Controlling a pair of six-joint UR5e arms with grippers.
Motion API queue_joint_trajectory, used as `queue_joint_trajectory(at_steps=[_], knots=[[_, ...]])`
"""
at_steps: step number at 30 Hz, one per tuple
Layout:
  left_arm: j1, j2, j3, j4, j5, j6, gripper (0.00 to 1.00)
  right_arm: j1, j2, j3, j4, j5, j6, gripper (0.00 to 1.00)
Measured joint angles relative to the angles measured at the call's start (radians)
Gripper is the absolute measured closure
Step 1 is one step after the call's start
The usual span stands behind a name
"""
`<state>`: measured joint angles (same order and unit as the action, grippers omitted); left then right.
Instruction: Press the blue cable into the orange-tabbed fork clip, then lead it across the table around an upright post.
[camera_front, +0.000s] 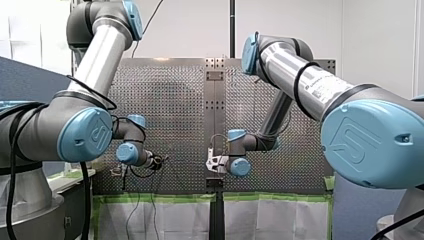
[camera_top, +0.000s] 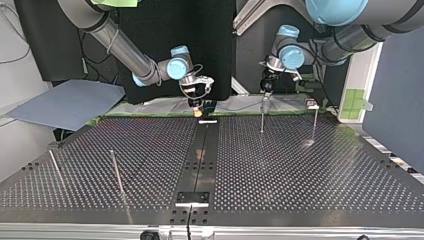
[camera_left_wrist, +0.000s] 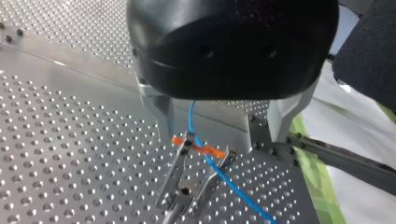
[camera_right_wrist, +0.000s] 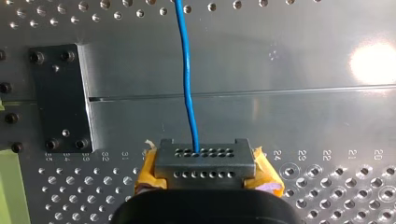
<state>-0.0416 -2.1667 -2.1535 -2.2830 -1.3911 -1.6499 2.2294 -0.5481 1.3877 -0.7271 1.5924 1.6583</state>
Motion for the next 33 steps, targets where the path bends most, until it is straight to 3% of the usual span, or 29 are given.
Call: queue_joint_trajectory(at_steps=[8,19,24,33], knots=[[-0.027,0.0,0.0,0.037,-0.001,-0.003,0.0,0.0,0.001,0.0,0.0,0.0,0.0,1.0],[-0.08,-0.001,0.001,0.128,0.043,-0.072,0.0,0.0,0.001,0.0,0.001,0.0,0.0,1.0],[-0.112,-0.001,0.001,0.173,0.011,-0.09,0.0,0.0,0.001,0.0,0.003,-0.001,0.0,1.0],[-0.145,-0.003,0.008,0.184,-0.067,-0.031,0.0,0.0,0.002,0.0,0.003,-0.002,0.0,1.0]])
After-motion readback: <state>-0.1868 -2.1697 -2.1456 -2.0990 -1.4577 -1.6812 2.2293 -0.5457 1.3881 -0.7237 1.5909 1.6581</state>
